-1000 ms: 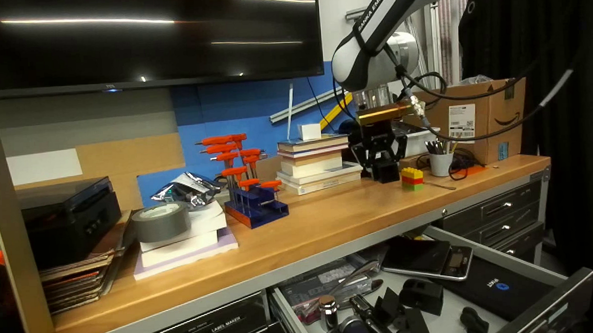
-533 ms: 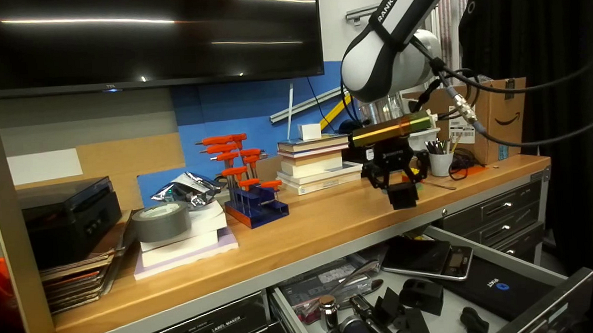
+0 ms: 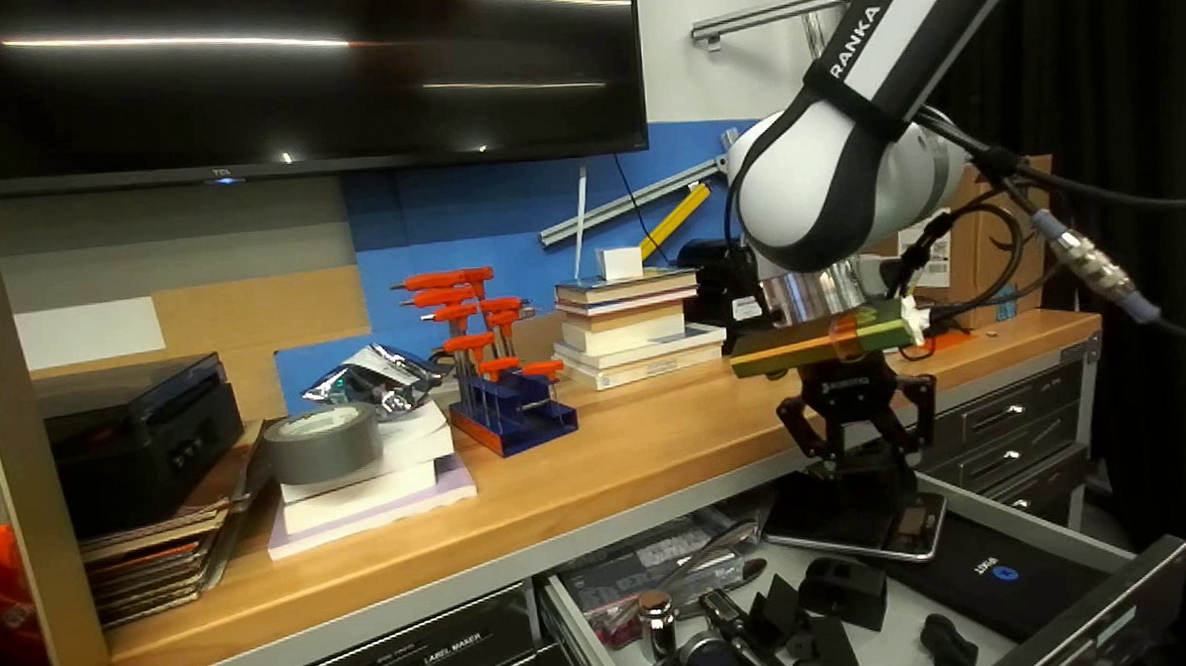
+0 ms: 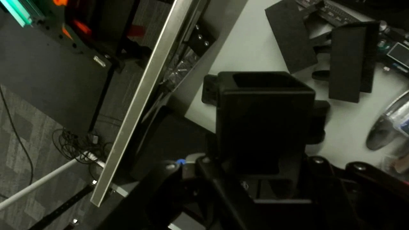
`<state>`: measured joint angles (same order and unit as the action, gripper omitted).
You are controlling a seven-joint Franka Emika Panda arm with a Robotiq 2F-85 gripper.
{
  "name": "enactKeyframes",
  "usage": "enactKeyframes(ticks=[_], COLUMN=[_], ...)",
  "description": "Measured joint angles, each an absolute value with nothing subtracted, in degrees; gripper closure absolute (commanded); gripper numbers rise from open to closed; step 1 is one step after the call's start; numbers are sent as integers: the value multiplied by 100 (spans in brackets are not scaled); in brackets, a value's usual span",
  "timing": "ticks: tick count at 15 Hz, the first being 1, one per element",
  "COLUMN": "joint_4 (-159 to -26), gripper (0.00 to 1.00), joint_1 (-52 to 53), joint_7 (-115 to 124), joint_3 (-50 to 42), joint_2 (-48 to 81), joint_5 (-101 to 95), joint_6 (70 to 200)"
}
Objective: Pick up the black objects from the counter and put them in the open drawer and close it
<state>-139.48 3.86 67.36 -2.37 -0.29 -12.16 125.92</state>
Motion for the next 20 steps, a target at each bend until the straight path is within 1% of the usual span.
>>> enactKeyframes(ticks=[7,14,20], joint_4=[-14780,-15354,-15352], gripper=[72,72,72], joint_1=[368,369,379], joint_7=[7533,7678,7692], joint_3=[-83,114,194], joint_2=[-22,99,476], joint_5=[-1053,-381,-40], joint_6=[13216,13741,14348])
